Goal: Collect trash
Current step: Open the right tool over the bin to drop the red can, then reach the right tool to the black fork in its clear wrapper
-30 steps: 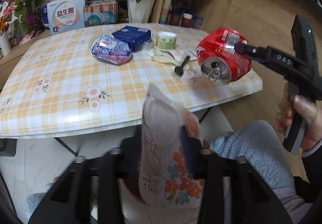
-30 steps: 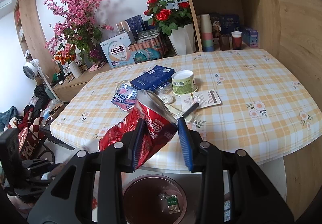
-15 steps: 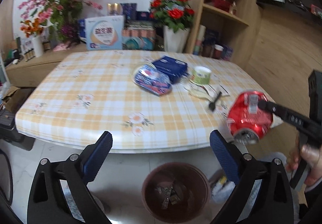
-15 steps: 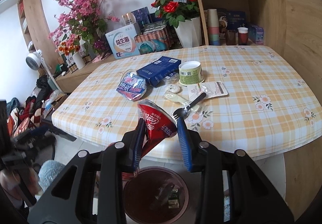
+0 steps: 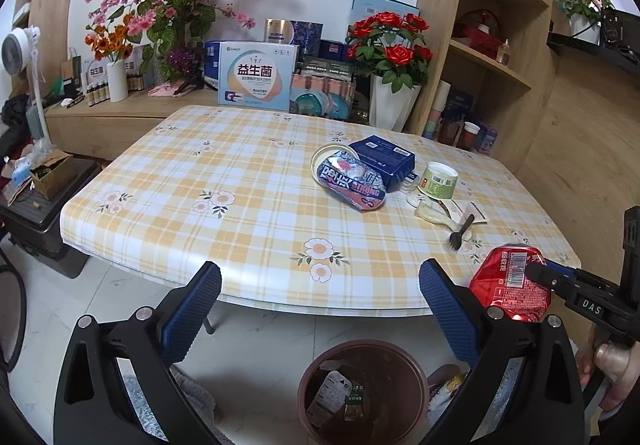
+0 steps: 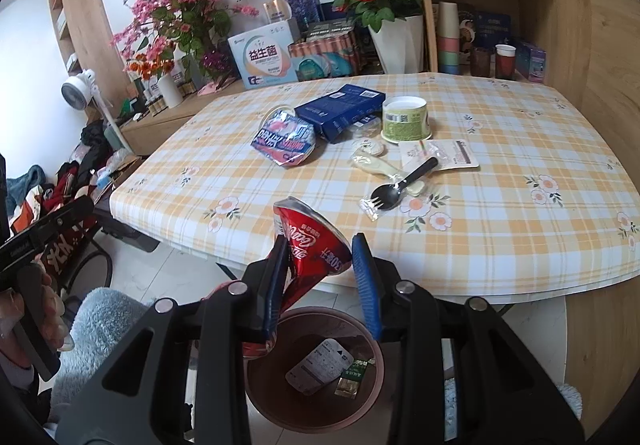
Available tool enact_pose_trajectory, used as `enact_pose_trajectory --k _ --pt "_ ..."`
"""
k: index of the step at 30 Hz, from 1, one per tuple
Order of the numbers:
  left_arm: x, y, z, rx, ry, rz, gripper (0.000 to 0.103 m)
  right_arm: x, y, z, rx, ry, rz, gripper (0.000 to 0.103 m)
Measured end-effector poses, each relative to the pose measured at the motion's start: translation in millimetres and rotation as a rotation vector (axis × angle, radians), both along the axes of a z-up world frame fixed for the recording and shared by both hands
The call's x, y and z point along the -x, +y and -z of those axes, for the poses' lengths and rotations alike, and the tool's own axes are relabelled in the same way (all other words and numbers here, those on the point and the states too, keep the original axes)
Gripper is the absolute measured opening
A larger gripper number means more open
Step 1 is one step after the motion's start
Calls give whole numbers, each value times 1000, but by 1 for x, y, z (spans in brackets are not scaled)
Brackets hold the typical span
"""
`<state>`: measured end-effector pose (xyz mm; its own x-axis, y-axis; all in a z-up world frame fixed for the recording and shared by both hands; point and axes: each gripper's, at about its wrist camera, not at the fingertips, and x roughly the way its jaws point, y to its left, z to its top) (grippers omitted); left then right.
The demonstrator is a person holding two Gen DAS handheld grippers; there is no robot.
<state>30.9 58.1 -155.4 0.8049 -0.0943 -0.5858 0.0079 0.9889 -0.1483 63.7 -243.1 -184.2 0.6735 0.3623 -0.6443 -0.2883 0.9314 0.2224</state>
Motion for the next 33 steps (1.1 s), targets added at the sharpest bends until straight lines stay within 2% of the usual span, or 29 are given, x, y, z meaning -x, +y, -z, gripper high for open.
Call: enact_pose_trajectory --k 11,14,15,16,17,20,22,25,33 --pt "1 9 4 9 8 -32 97 -2 22 10 30 45 -65 35" --pt "1 10 5 10 10 -32 97 -5 33 17 40 94 -108 37" --pt "1 10 5 10 9 -31 97 -5 36 19 36 104 -114 47" --pt "1 11 5 11 8 -31 97 -4 36 19 24 105 -112 68" --pt "2 11 5 10 6 -32 97 -3 35 18 6 92 -101 74" --pt "1 11 6 5 5 -36 97 -4 32 12 27 70 -74 77" --pt "1 12 6 9 4 -39 97 -4 26 8 40 48 -41 88" --pt "1 14 7 8 4 -43 97 -6 16 4 56 31 17 93" --pt "0 13 7 0 3 -39 97 -14 -9 -1 124 2 141 97"
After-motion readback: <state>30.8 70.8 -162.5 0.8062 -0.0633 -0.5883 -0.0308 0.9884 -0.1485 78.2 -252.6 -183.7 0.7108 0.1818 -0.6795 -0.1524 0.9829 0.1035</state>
